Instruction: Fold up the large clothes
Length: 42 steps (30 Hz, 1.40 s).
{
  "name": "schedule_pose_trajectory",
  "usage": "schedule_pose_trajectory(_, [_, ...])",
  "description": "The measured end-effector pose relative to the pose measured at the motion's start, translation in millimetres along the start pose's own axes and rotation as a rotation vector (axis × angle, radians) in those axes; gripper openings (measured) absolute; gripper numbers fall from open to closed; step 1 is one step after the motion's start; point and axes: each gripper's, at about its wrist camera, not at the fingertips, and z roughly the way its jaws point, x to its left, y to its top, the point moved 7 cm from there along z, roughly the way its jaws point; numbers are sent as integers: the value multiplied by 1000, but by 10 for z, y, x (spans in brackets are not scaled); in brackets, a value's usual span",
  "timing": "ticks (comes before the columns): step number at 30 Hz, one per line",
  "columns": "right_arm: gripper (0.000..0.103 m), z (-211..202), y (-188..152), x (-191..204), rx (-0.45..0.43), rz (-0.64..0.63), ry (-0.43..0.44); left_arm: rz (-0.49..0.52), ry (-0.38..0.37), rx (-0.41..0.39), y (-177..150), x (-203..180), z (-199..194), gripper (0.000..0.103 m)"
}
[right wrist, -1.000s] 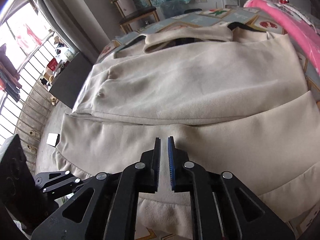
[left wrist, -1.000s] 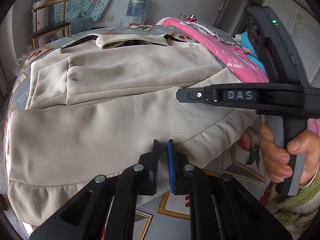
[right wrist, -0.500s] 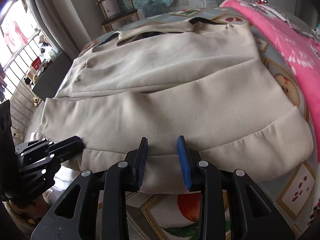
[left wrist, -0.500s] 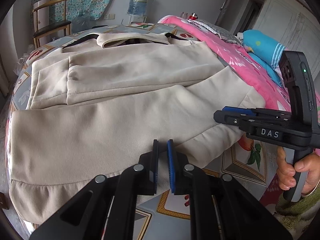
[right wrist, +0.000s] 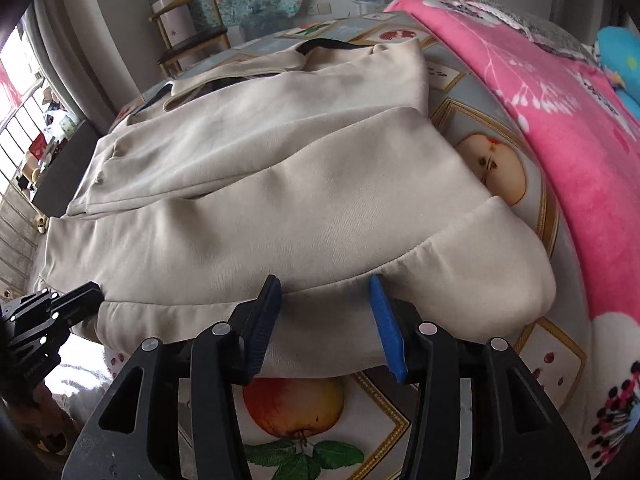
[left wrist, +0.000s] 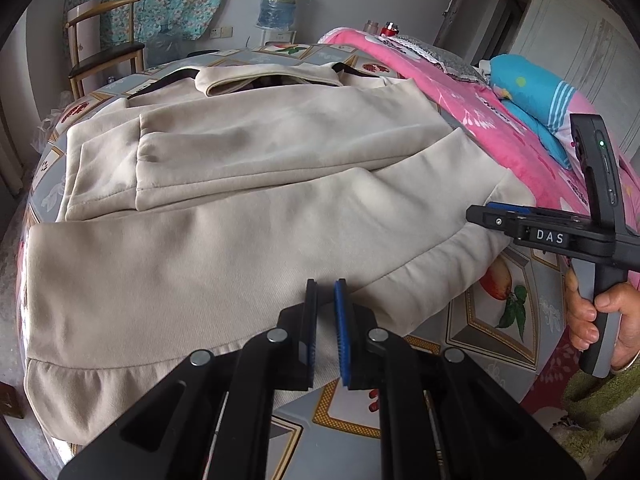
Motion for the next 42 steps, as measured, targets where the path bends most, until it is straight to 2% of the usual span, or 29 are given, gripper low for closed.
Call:
schedule_pose_trajectory(3, [45, -5, 83, -56, -4, 41, 28, 3, 4, 1, -1, 1, 4, 10])
schedule_pose_trajectory(8, [47, 10, 165, -36, -19, 29, 29, -11, -3, 0, 5, 15, -29, 10])
schedule_pose_trajectory(13, [49, 22, 157, -3, -23, 6, 16, -46, 20, -54, 49, 167, -275, 10])
schedule_pose_trajectory(16, [49, 25, 156, -8, -23, 5, 17, -100, 93, -64, 59, 429, -393, 10])
schedule_pose_trajectory(20, [49, 32, 161, -10, -18, 10, 18, -187, 205, -18, -23, 830, -413, 10])
schedule_pose_trajectory(25, [49, 34, 173, -16, -9, 12, 12, -238, 251, 37, -179, 1066, -371, 10])
schedule_pose_trajectory(28, [51, 37, 186, -18, -1, 13, 8, -237, 255, 31, -196, 1072, -373, 10])
schedule_pose_trajectory(31, [57, 9, 196, 17, 2, 11, 4, -225, 265, 33, -205, 1068, -378, 10])
schedule_pose_trajectory(33, [70, -59, 217, 84, -17, -7, 3, -230, 261, 32, -209, 1071, -381, 10])
schedule_pose_trajectory(36, [78, -199, 261, 251, -57, -58, 9, -240, 256, 33, -198, 1075, -371, 10])
schedule_pose_trajectory(38, [82, -271, 289, 386, -76, -91, 26, -237, 260, 36, -184, 1062, -357, 10])
schedule_pose_trajectory(42, [82, -302, 294, 671, -77, -147, 70, -234, 267, 42, -171, 1056, -349, 10])
